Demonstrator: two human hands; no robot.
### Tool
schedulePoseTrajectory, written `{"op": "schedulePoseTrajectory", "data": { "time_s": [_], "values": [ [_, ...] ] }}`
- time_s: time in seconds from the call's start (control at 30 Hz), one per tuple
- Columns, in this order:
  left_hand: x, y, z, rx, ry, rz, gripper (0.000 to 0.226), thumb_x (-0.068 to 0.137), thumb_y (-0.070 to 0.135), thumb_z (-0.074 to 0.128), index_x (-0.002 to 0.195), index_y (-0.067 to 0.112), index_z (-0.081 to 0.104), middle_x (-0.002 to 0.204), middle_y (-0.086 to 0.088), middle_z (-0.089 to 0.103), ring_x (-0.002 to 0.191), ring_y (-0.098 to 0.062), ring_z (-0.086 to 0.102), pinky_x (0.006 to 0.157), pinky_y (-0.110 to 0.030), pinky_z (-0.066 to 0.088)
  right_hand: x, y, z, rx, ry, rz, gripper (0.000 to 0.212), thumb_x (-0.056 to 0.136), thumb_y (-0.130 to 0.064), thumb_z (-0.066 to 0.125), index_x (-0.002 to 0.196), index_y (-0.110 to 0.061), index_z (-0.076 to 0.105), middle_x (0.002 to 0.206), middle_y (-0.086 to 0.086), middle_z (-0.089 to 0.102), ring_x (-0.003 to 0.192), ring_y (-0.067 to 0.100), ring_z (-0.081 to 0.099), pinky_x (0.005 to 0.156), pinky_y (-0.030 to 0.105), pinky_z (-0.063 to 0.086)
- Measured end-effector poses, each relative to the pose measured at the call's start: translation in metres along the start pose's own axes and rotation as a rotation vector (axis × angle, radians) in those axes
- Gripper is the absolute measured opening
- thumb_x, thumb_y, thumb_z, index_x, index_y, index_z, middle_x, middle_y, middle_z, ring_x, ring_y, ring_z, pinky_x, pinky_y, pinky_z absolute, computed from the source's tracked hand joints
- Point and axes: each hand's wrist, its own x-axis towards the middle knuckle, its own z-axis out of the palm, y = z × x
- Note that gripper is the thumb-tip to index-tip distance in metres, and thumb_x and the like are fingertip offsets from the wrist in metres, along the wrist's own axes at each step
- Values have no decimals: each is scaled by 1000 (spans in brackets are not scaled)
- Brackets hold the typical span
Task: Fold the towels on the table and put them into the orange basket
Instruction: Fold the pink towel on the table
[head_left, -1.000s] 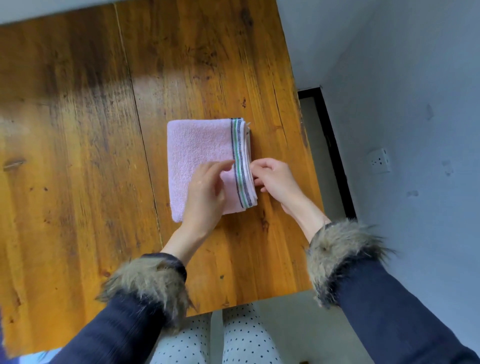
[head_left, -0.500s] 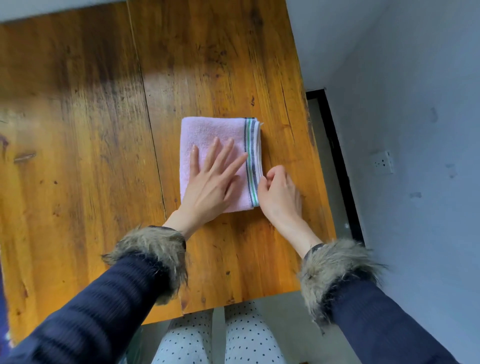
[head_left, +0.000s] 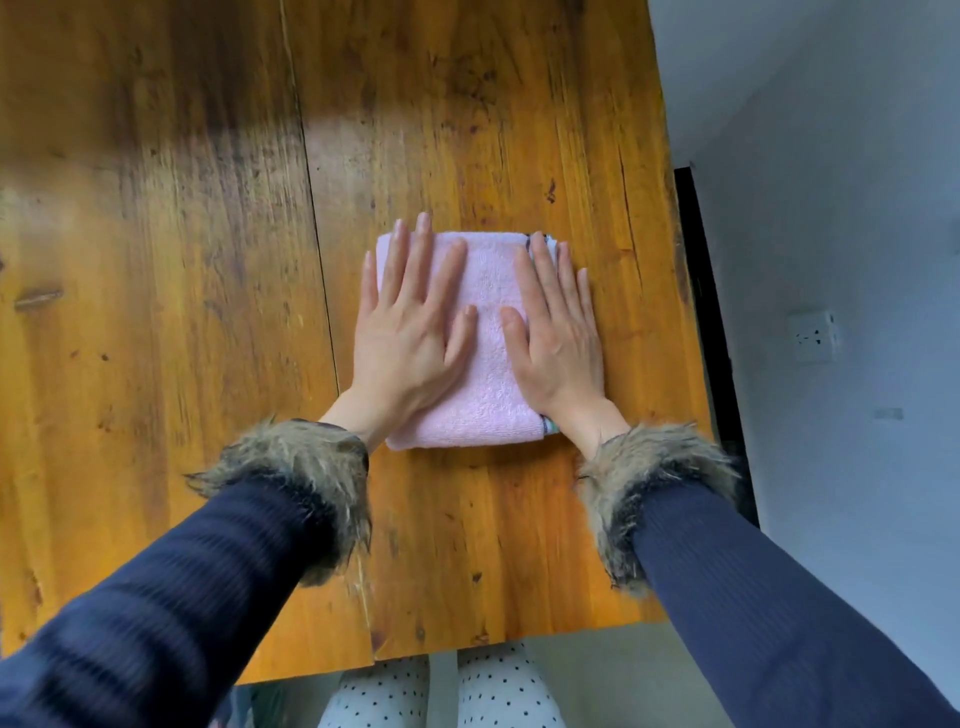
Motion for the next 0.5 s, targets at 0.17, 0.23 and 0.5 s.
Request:
{"op": "schedulePoseTrajectory", "data": {
  "time_s": [0.17, 0.23, 0.5],
  "values": [
    [2, -2, 6, 14, -6, -8, 60, 96, 44, 25, 149, 16, 18, 156, -15, 8, 144, -30, 2, 115, -52, 2, 2, 0, 2, -32, -6, 18, 58, 97, -37, 21, 148, -11, 14, 156, 4, 11, 145, 20, 3, 118, 38, -2],
    [2, -1, 5, 18, -34, -9, 60, 96, 44, 24, 149, 16, 16, 156, -15, 7, 144, -30, 0, 114, -53, 1, 1, -1, 1, -56, -32, 31, 58, 96, -39, 17, 148, -14, 8, 155, -2, 3, 144, 17, -1, 118, 39, -4],
    [-24, -3, -13, -233, -126, 25, 58, 95, 45, 19, 148, 25, 14, 156, 1, -10, 140, -17, -20, 113, -47, -2, -23, -1, -15, -82, -75, 120, 57, 95, -39, 20, 148, -20, 18, 155, -2, 2, 143, 16, -6, 116, 43, -7]
  ]
}}
